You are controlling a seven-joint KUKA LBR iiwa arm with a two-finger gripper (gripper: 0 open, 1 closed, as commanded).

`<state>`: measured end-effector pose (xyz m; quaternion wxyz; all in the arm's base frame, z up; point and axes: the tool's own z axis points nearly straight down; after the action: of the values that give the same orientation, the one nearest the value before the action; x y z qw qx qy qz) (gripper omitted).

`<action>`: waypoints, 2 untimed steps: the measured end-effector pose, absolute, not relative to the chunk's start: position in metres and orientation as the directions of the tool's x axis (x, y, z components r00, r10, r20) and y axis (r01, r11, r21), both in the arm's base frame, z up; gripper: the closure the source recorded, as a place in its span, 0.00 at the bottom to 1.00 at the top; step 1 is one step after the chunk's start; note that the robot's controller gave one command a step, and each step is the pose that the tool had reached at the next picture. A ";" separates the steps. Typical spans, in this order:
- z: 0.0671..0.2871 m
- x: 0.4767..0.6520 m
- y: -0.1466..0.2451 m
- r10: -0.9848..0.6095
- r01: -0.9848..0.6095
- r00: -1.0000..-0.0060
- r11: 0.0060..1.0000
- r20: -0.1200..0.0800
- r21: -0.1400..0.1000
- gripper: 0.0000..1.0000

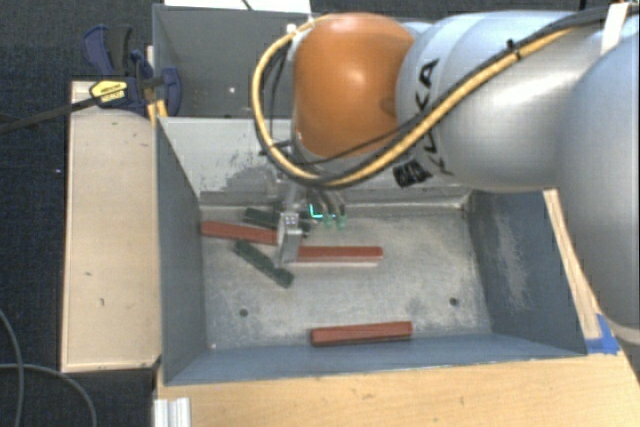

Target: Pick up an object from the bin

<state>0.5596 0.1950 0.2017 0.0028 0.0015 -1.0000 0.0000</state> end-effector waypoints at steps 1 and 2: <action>0.066 0.580 0.130 -0.062 -0.062 -0.998 0.998 0.002 -0.001 0.00; 0.073 0.582 0.133 -0.059 -0.059 -0.998 0.998 -0.006 0.002 1.00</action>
Offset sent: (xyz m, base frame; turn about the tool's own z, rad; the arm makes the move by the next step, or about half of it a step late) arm 0.0207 -0.0624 -0.1317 -0.0628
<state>0.5825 0.1333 0.0733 -0.0030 0.0297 -0.9996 -0.0012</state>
